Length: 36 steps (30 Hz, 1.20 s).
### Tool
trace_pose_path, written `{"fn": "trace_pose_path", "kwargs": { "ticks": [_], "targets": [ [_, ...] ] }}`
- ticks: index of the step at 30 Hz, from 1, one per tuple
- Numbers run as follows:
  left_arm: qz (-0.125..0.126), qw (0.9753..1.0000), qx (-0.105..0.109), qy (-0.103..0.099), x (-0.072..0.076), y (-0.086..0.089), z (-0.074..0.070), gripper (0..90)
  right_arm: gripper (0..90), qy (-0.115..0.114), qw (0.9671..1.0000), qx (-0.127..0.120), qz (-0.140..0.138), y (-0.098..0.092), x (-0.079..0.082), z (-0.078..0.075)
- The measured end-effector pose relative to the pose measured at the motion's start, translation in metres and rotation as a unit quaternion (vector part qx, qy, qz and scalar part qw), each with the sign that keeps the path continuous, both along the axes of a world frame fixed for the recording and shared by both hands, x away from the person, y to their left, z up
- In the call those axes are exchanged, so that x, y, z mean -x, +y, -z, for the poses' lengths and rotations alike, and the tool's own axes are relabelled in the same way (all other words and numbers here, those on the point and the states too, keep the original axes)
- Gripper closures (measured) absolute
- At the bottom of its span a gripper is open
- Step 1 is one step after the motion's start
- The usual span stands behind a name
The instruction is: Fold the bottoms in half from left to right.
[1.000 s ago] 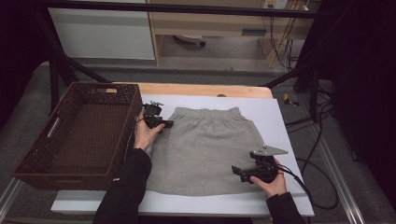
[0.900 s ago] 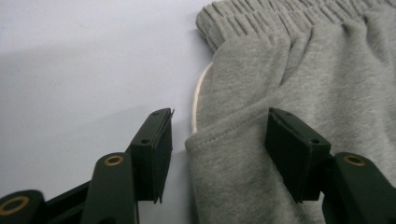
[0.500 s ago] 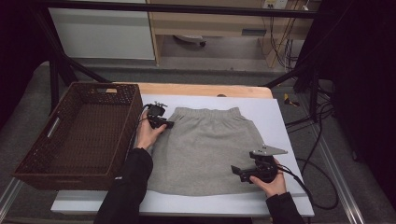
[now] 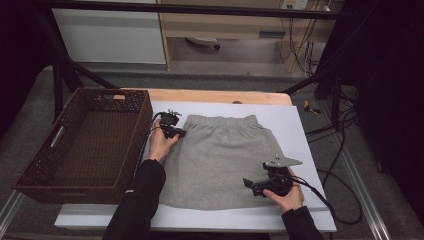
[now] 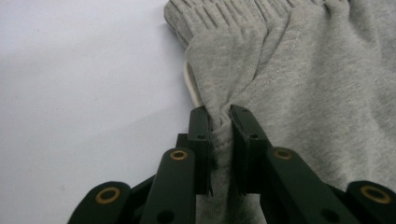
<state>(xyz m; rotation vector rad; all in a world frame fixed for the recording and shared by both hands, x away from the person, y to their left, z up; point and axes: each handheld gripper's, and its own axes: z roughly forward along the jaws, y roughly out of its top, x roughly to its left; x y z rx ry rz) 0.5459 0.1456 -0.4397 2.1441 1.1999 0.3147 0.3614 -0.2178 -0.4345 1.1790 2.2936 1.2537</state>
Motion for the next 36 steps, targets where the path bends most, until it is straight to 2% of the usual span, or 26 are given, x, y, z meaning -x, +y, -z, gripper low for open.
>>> {"fn": "trace_pose_path", "kwargs": {
  "ticks": [8,12,23,36],
  "targets": [
    [-0.001,1.0,0.006,0.001,0.0,0.001,0.001,78.5,0.8,-0.003,0.9999,-0.001,-0.011,0.013,0.0,-0.002],
    [-0.001,1.0,0.004,-0.005,0.001,0.001,0.002,78.4,0.8,-0.003,0.9999,0.006,-0.011,0.019,0.0,-0.003],
    [0.002,1.0,0.001,-0.009,0.002,0.0,0.002,78.3,0.9,-0.002,0.9998,0.005,-0.02,0.038,-0.001,-0.005],
    [0.007,0.9999,0.002,-0.013,0.002,0.001,0.003,78.3,0.9,-0.001,0.9985,0.019,-0.051,0.069,0.002,-0.005]
  ]
}}
